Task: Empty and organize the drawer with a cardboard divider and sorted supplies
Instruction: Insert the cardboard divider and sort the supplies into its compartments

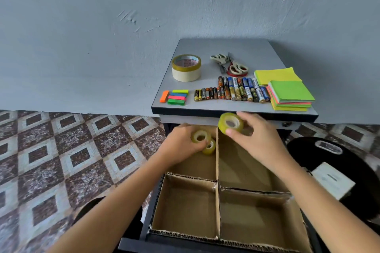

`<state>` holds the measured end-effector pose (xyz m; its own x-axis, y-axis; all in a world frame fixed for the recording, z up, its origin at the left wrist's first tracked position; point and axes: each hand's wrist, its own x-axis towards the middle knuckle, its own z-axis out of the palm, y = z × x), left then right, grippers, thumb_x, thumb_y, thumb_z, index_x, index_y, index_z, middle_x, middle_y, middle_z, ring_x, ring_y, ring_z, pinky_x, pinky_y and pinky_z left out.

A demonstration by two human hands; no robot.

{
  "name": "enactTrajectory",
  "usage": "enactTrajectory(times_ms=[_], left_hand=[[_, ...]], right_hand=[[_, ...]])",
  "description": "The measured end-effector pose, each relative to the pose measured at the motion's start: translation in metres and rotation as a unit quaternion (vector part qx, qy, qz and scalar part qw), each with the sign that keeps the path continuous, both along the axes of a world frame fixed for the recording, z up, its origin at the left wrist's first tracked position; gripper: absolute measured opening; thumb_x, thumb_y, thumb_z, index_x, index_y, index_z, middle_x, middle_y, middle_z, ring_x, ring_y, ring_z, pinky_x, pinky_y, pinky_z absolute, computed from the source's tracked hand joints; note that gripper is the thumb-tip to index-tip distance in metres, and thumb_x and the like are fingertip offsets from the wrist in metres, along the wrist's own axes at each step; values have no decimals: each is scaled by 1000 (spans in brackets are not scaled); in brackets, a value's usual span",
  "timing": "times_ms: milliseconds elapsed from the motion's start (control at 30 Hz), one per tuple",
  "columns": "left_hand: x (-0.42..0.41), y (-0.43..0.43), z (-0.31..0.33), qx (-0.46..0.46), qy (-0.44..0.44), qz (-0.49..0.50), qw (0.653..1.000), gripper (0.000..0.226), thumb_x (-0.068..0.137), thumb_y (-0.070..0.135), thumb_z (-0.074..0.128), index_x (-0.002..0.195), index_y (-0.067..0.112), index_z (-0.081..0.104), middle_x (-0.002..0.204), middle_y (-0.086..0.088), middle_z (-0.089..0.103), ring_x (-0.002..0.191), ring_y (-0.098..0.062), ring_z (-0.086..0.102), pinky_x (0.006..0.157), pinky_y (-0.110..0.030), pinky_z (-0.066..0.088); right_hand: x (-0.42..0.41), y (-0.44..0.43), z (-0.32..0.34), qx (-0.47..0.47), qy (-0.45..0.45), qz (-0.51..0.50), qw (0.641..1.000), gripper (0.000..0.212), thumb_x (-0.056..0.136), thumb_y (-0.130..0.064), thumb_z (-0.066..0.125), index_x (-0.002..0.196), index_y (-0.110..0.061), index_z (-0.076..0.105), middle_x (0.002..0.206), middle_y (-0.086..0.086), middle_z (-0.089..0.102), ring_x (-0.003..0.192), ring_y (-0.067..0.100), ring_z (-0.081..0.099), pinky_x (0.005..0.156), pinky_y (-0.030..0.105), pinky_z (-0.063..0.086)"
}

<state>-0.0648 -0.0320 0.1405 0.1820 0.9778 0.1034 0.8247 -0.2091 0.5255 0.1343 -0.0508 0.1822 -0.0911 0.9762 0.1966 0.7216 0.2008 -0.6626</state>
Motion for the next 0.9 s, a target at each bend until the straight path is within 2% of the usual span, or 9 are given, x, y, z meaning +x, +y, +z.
enactTrajectory(times_ms=[133,267,367,433,500,633,733,800,900], left_hand=[[13,17,-36,-62,-10,19,998,50,83,39,64,125,12,58,121,-9,60,105,-22,58,91,-31,48],[21,33,-60,-100,-29,58,993,48,82,30,66,125,11,56,120,-13,60,106,-25,57,93,-35,48],[30,38,-73,-108,-64,78,989,53,84,28,66,131,13,49,128,-12,56,120,-26,51,100,-36,44],[35,40,-79,-109,-81,89,987,55,85,27,65,135,14,46,133,-13,53,130,-28,42,106,-42,41],[37,43,-82,-107,-88,101,985,56,85,25,65,136,14,45,134,-12,52,132,-29,41,106,-44,40],[33,42,-78,-108,-90,94,986,58,85,28,66,136,15,44,133,-11,53,122,-26,50,103,-37,43],[26,33,-65,-95,-77,84,989,58,87,28,64,139,13,41,137,-10,48,123,-25,48,101,-30,40],[16,20,-52,-46,-71,90,992,52,89,27,61,136,13,46,135,-7,48,120,-23,50,98,-27,40],[-5,-10,-42,49,-81,107,990,37,92,24,56,128,12,56,125,-4,53,114,-19,51,94,-23,39]], right_hand=[[3,-18,-25,-31,-18,-19,999,61,83,-39,66,137,-20,46,133,-2,53,119,13,49,95,22,36],[3,-27,-36,-37,-23,-29,999,59,84,-42,63,137,-23,46,130,-6,53,107,8,51,81,14,33],[3,-29,-39,-43,-23,-32,998,58,85,-42,62,137,-24,45,130,-7,52,99,2,46,71,8,33],[4,-30,-40,-51,-18,-30,998,58,86,-42,61,138,-24,44,131,-7,52,105,4,48,78,10,34],[4,-30,-41,-54,-16,-29,998,58,86,-42,61,138,-23,43,132,-6,51,111,8,50,81,12,35],[2,-28,-43,-62,-7,-27,998,58,86,-42,61,138,-24,44,132,-6,51,114,11,51,84,16,39],[-4,-23,-49,-57,23,-22,998,59,84,-39,65,137,-21,46,131,-4,52,116,10,49,93,21,43],[-10,-20,-52,-55,38,-14,998,59,83,-36,66,136,-19,47,131,-4,53,116,9,48,94,21,43],[-24,-14,-55,-58,26,6,998,58,85,-36,65,137,-20,46,133,-5,51,119,9,48,91,13,35]])
